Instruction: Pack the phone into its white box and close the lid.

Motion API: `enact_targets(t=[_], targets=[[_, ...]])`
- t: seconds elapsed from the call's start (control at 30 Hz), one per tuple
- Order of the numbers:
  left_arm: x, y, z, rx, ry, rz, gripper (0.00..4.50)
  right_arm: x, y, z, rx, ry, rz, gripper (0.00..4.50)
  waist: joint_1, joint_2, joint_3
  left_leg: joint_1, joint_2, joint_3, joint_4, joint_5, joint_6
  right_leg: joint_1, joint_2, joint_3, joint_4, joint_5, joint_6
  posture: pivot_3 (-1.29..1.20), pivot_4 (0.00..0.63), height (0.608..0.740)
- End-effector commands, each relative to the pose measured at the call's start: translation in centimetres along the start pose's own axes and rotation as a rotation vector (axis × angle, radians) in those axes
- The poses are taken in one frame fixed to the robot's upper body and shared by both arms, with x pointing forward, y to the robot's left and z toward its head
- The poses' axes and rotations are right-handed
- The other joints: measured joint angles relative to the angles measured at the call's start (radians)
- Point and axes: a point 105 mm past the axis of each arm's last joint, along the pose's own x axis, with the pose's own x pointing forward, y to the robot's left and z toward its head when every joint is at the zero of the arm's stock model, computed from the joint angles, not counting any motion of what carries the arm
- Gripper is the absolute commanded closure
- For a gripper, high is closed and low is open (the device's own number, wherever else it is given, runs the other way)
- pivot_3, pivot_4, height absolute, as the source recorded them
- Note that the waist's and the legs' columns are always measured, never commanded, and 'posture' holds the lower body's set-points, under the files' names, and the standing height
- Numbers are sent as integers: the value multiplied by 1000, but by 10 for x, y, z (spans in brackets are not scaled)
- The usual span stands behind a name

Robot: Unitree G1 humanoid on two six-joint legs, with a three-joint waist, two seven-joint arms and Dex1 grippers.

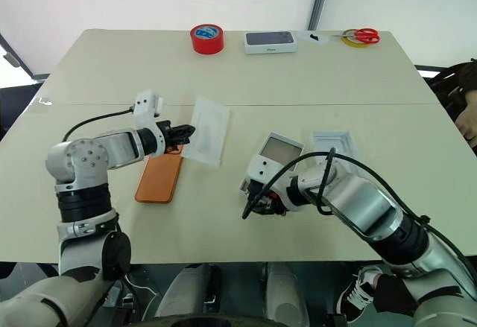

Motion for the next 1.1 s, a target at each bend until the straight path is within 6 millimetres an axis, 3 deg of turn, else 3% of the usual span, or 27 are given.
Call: enact_targets(t=[0.03, 0.23, 0.43, 0.73, 0.93, 1.1], targets=[[-10, -3, 17, 25, -78, -4, 4500, -1, 5, 6, -76, -8, 10, 4481, -1, 0, 0, 0, 0, 0, 0, 0, 0, 0, 0, 0, 0, 0, 0, 0, 150, 732], [-21, 4, 34, -43, -168, -1, 4500, 1, 3, 19, -237, -57, 3, 4481, -4, 0, 0, 0, 0, 0, 0, 0, 0, 0, 0, 0, 0, 0, 0, 0, 150, 732], [-35, 14, 50, -116, -244, 9, 4500, 17, -5, 45, -436, -111, 5, 4481, -8, -1, 0, 0, -1, 0, 0, 0, 0, 0, 1, 0, 0, 0, 0, 0, 150, 732], [-40, 10, 44, -152, -236, -9, 4500, 39, -19, 64, -450, -137, 38, 4481, -2, -2, 0, 0, 0, 0, 0, 1, -1, 0, 0, -1, 1, 0, 0, 0, 150, 732], [-33, -9, 28, -178, -199, -51, 4500, 16, -32, 77, -397, -244, -16, 1720, -1, -2, 0, 0, 0, 0, 0, 1, -2, 0, -1, -1, 1, 1, 0, 0, 150, 732], [-24, -28, 7, -204, -148, -74, 4500, -22, -45, 67, -345, -339, -84, 1720, -1, -2, 0, 0, -1, 0, 0, 1, -2, 0, -1, -1, 0, 1, 0, 0, 150, 732]])
